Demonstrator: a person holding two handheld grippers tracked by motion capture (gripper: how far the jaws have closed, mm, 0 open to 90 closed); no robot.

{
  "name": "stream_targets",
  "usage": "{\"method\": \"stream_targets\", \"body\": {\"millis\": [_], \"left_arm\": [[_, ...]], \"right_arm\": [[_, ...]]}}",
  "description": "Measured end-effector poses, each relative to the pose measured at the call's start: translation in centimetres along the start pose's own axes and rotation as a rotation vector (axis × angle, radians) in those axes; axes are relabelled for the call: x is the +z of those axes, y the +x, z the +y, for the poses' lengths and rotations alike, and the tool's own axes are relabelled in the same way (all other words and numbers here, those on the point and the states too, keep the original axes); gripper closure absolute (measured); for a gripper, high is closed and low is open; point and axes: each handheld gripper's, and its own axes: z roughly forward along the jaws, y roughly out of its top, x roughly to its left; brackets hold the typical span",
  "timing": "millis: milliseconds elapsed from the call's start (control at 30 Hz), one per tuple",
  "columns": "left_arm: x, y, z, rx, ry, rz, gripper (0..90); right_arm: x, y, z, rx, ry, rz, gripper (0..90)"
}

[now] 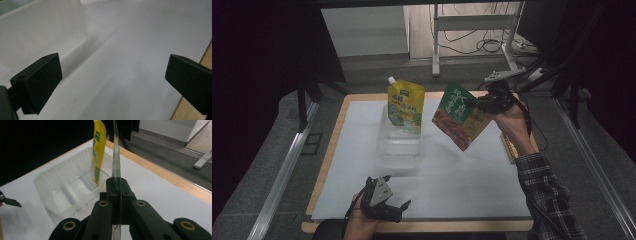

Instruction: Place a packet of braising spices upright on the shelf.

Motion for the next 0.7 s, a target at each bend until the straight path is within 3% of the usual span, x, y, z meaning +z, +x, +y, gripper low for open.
{"method": "stream_targets", "body": {"millis": [700], "left_arm": [[-0.1,0.0,0.0,-0.001,-0.009,0.000,0.6]], "right_arm": [[0.2,2.0,2.6,-0.041,-0.018,0.095,89.0]]}}
